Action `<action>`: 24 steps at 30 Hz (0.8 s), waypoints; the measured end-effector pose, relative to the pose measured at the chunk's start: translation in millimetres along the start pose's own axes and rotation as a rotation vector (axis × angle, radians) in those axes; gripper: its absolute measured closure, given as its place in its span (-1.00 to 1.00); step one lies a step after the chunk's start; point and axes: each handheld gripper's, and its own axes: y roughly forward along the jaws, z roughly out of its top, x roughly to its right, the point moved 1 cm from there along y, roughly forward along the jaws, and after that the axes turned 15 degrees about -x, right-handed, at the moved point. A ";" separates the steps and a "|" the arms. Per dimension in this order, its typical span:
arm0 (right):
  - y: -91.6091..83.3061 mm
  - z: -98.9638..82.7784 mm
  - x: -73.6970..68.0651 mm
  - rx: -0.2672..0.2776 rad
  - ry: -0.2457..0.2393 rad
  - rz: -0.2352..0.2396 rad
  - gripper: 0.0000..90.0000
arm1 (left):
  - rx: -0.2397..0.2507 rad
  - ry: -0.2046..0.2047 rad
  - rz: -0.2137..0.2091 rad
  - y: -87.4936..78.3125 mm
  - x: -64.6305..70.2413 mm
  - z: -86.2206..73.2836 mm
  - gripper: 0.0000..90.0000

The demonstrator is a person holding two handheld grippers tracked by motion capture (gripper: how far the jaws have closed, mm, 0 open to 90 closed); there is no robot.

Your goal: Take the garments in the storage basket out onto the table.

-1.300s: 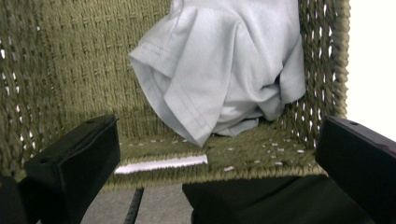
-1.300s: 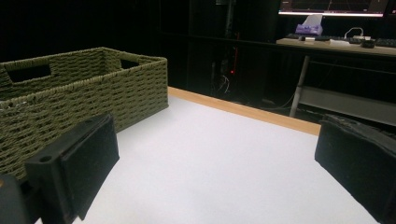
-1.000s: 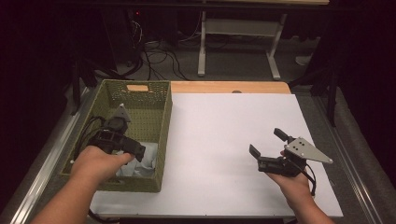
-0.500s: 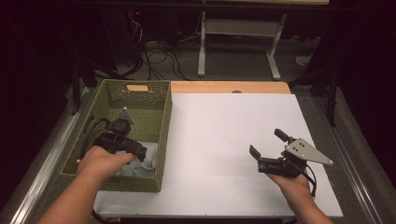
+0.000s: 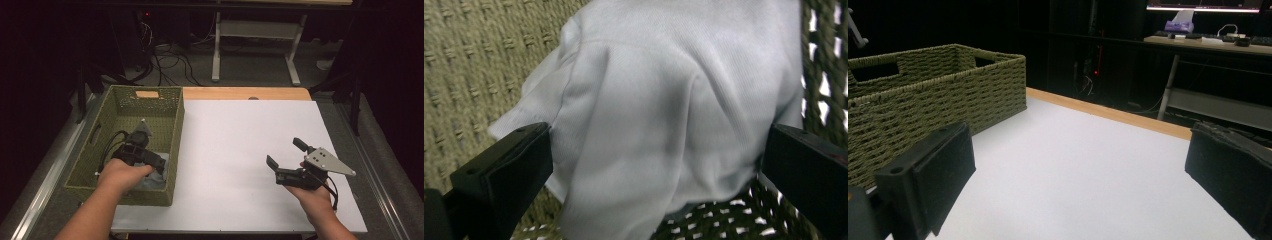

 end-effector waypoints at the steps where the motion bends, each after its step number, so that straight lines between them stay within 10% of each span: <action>1: -0.2 0.1 0.4 0.001 0.003 0.000 -0.98 | 0.000 -0.004 0.005 1.8 -0.3 1.9 -0.99; 24: -3.4 0.8 1.6 0.007 0.014 -0.001 -0.98 | -0.114 -0.042 -0.034 29.1 -7.9 24.4 -0.98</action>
